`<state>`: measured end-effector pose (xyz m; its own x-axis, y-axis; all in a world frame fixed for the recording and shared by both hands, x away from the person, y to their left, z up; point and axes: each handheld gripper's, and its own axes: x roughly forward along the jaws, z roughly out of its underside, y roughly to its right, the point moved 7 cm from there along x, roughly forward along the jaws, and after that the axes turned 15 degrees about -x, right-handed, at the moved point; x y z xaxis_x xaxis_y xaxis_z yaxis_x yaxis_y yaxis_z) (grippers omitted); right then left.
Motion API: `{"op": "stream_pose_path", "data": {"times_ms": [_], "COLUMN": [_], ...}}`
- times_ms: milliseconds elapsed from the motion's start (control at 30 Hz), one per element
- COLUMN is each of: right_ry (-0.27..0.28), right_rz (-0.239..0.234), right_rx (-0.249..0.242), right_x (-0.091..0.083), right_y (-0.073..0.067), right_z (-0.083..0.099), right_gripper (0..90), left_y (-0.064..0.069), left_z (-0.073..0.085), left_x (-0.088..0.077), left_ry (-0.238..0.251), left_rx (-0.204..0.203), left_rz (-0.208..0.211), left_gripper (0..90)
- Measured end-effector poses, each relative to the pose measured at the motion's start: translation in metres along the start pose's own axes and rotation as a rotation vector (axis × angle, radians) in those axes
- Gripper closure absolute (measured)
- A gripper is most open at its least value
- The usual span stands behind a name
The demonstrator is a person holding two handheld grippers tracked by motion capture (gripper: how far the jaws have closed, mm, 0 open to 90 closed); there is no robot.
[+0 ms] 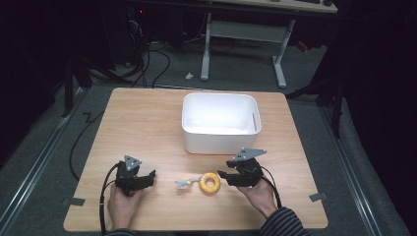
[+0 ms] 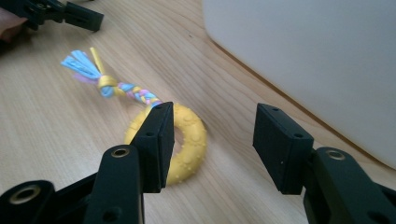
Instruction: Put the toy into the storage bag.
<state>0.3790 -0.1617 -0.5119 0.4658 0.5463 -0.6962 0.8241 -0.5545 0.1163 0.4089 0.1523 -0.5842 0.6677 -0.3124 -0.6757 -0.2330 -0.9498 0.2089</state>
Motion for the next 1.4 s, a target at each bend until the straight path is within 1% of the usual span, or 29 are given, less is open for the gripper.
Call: {"op": "stream_pose_path", "data": {"times_ms": [100,233,267,333,400,467,500,600,700,767,900,967,1000,1067,1133,1200,1300,1333,1400], "right_ry": [-0.022,-0.036,-0.043,-0.058,-0.057,-0.074,-0.087,-0.097,-0.123,-0.149,-0.185,-0.202,-0.207,-0.215,-0.223,-0.236,-0.233,-0.242,-0.242], "right_rz": [-0.039,-0.067,-0.070,-0.085,-0.086,-0.088,-0.093,-0.106,-0.106,-0.096,-0.091,-0.080,-0.083,-0.088,-0.092,-0.097,-0.098,-0.096,-0.097], "right_rx": [0.007,-0.004,-0.009,-0.002,-0.008,-0.020,-0.020,-0.010,-0.015,-0.028,-0.016,-0.022,-0.020,-0.015,-0.021,-0.015,-0.017,-0.027,-0.032], "right_x": [0.005,0.013,0.015,0.019,0.020,0.021,0.023,0.028,0.034,0.039,0.046,0.049,0.051,0.052,0.054,0.056,0.057,0.058,0.058], "right_y": [-0.005,-0.013,-0.014,-0.014,-0.016,-0.017,-0.018,-0.017,-0.018,-0.018,-0.016,-0.014,-0.014,-0.014,-0.014,-0.012,-0.011,-0.012,-0.013], "right_z": [-0.002,-0.004,-0.004,-0.005,-0.006,-0.004,-0.003,-0.003,-0.001,0.002,0.010,0.011,0.011,0.012,0.013,0.015,0.016,0.016,0.016], "right_gripper": [48.7,49.0,49.0,49.0,49.1,49.0,48.9,48.9,49.0,49.1,49.5,49.9,50.2,52.1,54.3,57.9,61.2,61.9,64.3], "left_y": [0.000,0.000,0.000,0.000,0.000,0.000,0.000,0.000,0.000,0.000,0.000,0.000,0.000,0.000,0.000,0.000,-0.001,-0.001,-0.002], "left_z": [0.000,0.000,0.000,0.000,0.000,0.000,0.000,0.000,0.000,0.001,0.001,0.001,0.001,0.001,0.001,0.001,0.000,0.000,0.000], "left_x": [0.000,0.000,0.000,0.000,0.000,0.000,0.000,0.000,0.000,-0.001,-0.001,-0.001,-0.001,-0.001,-0.001,-0.001,-0.001,-0.001,-0.002], "left_ry": [0.001,0.001,0.000,0.001,0.000,0.002,0.000,0.000,0.001,0.000,-0.002,-0.002,-0.002,-0.002,0.000,0.002,0.002,0.004,0.004], "left_rx": [-0.003,-0.002,-0.003,0.000,-0.002,-0.002,-0.001,-0.001,-0.002,-0.002,0.000,0.000,0.001,0.001,0.000,-0.004,-0.012,-0.016,-0.020], "left_rz": [0.001,-0.001,0.000,-0.003,-0.001,-0.002,-0.002,-0.001,-0.003,-0.002,-0.002,-0.002,-0.002,-0.002,-0.003,0.001,0.011,0.014,0.019], "left_gripper": [21.6,21.6,21.5,21.4,21.4,21.4,21.4,21.4,21.4,21.4,21.4,21.4,21.4,21.4,21.5,21.4,21.4,21.5,21.5]}}
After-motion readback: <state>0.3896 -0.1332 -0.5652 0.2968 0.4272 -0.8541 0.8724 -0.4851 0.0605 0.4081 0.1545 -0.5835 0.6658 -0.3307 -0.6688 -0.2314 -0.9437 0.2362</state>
